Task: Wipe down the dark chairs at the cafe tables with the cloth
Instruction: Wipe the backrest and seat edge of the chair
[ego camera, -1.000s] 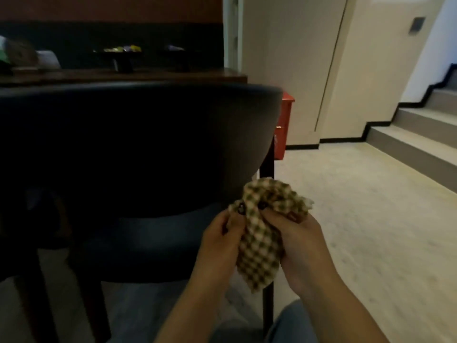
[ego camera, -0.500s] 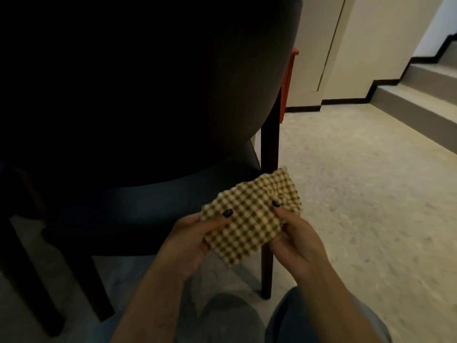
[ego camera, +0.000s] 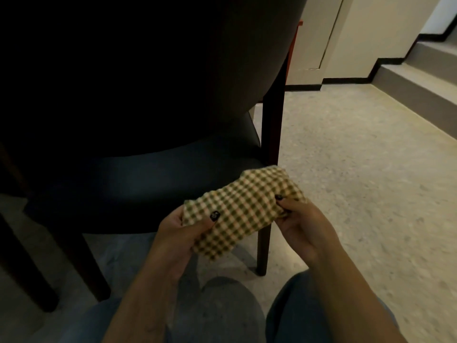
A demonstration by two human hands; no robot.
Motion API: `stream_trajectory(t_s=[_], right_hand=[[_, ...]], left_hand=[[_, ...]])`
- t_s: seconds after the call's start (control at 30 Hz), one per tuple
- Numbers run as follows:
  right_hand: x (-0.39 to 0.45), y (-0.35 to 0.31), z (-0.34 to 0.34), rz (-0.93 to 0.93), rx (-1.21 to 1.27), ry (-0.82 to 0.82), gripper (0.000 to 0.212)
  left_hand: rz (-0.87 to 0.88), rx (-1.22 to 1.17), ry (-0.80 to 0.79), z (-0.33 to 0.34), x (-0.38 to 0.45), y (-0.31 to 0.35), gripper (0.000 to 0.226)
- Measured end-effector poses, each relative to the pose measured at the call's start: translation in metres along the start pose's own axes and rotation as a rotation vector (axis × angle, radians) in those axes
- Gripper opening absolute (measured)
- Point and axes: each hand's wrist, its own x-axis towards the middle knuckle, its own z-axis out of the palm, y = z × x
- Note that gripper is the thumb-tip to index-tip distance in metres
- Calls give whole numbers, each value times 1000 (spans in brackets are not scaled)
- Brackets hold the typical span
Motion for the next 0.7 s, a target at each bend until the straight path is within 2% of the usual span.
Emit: stream_trajectory(t_s=[0.07, 0.17, 0.27, 0.33, 0.4, 0.5, 0.57, 0.63, 0.7], right_hand=[[2, 4, 1, 22, 58, -6, 47], [5, 15, 1, 116, -44, 172, 43], [10, 14, -4, 64, -128, 293, 33], [9, 7, -6, -34, -99, 202, 38], [4, 0, -6, -80, -83, 23, 52], [-1, -5, -5, -45, -89, -225, 59], [-5, -5, -2, 7, -114, -368, 61], [-8, -4, 0, 50, -151, -439, 65], [-9, -4, -1, 52, -176, -422, 66]], left_hand=[[19, 53, -5, -1, -1, 0, 63], [36, 129, -33, -1, -4, -1, 66], [36, 184, 10, -5, -5, -5, 72], [22, 221, 35, -11, -3, -9, 62], [34, 311, -16, -17, -1, -9, 52], [56, 502, -222, -18, -3, -6, 64], [63, 521, -336, -9, -6, -4, 64], [101, 508, -376, 4, -10, 0, 51], [142, 496, -364, 16, -11, 3, 28]])
